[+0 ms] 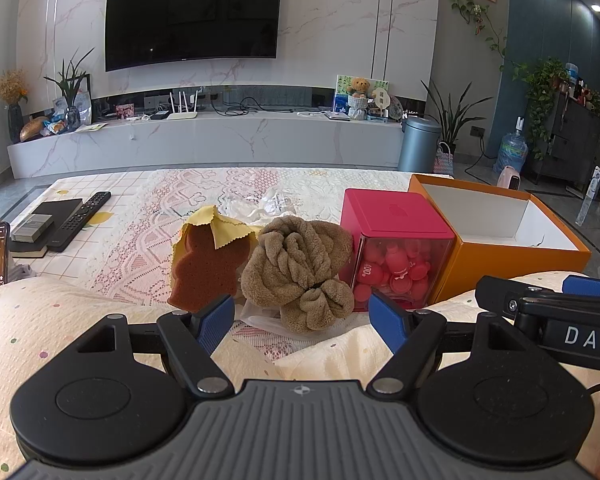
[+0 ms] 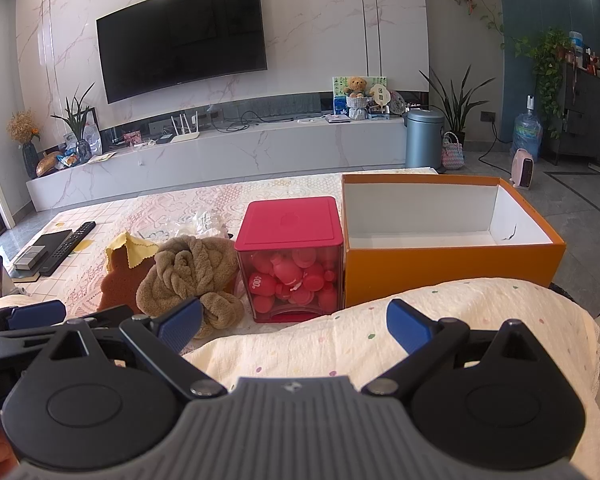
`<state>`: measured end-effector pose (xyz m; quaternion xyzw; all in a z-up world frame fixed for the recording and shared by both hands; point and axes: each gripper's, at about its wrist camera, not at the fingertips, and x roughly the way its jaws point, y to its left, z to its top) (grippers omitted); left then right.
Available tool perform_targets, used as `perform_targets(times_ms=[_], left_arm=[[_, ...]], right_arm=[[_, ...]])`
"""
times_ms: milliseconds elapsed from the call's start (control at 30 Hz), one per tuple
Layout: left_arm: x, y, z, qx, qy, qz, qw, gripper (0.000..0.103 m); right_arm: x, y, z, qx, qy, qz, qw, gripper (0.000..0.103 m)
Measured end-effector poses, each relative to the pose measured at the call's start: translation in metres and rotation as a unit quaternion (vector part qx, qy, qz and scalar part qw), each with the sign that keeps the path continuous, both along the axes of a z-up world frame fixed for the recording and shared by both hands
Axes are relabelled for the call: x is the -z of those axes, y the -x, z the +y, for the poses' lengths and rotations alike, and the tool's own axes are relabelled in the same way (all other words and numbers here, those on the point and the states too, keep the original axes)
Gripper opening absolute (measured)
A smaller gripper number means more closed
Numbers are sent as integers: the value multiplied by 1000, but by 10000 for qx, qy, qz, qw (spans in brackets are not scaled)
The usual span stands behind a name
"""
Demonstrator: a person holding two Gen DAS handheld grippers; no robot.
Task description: Organize soft objects
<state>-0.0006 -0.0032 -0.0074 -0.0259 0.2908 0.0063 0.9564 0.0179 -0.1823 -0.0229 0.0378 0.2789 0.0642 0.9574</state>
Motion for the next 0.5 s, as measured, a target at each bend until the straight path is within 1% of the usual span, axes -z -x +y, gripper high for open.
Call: perform_targets(times_ms=[233, 300, 367, 433, 500], left_arm=[[1, 0, 1, -3, 21, 12, 10000, 90], [4, -2, 3, -15, 67, 56, 10000, 86], [5, -4, 8, -55, 151, 121, 9998, 85], [6, -6, 14, -101, 250, 172, 9995, 82], [8, -9, 19, -89, 275, 207, 9994, 75]], right_arm=[[0, 0, 0, -10, 7, 4, 10000, 97], [0, -1, 0, -22, 22, 27, 10000, 97], [1, -4, 0, -38, 49, 58, 10000, 97], [3, -9, 2, -82, 78, 104, 9999, 97], [4, -14, 3, -128, 104, 166, 9997, 97]])
